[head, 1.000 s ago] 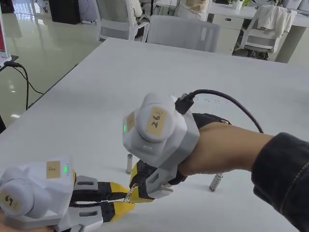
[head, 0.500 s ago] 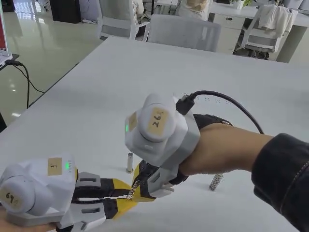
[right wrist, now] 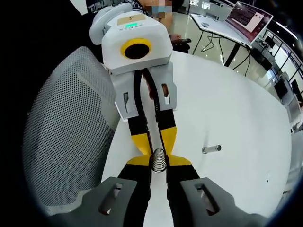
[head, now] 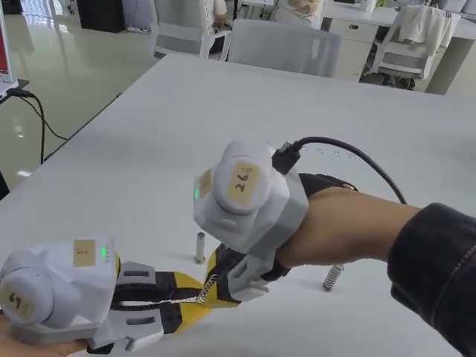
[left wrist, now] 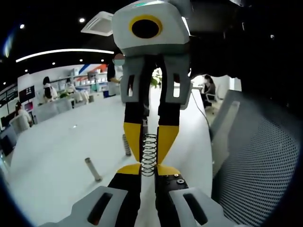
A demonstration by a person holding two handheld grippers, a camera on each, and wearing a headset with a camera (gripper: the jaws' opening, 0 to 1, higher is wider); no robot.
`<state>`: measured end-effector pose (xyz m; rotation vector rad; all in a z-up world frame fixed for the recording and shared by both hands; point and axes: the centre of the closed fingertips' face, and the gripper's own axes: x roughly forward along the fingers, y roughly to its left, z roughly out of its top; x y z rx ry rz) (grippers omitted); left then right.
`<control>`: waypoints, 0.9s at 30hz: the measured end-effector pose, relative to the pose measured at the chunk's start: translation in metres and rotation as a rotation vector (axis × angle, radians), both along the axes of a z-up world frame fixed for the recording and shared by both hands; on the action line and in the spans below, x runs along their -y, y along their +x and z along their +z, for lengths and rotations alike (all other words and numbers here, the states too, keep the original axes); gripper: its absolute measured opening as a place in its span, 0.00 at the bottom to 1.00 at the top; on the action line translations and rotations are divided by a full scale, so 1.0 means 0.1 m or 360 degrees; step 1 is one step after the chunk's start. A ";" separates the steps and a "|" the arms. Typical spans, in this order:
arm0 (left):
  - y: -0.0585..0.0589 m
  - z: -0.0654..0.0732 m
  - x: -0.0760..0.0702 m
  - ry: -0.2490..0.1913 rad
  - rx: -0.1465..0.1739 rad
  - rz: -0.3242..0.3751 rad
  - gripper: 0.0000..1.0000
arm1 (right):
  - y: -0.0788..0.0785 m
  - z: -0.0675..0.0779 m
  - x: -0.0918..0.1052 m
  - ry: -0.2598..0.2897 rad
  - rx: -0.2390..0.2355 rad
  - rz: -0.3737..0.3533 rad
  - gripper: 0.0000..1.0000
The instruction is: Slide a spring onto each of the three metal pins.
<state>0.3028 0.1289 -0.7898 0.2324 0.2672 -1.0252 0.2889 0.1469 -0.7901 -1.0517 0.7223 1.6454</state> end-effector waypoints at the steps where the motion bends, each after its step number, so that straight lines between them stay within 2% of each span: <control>1: 0.00 0.00 0.00 0.0001 0.0004 0.0000 0.02 | 0.00 0.00 0.00 -0.0002 0.0001 0.0000 0.08; 8: 0.03 -0.01 -0.01 -0.0003 -0.0011 0.0019 0.03 | 0.03 0.00 -0.01 -0.0017 0.0007 -0.0001 0.08; 13: 0.02 -0.06 -0.03 0.0004 -0.0035 0.0031 0.08 | 0.06 0.00 0.00 -0.0027 0.0018 -0.0003 0.08; 27: 0.04 -0.10 -0.09 -0.0036 -0.0110 0.0109 0.27 | 0.11 0.01 0.04 -0.0049 0.0047 -0.0010 0.08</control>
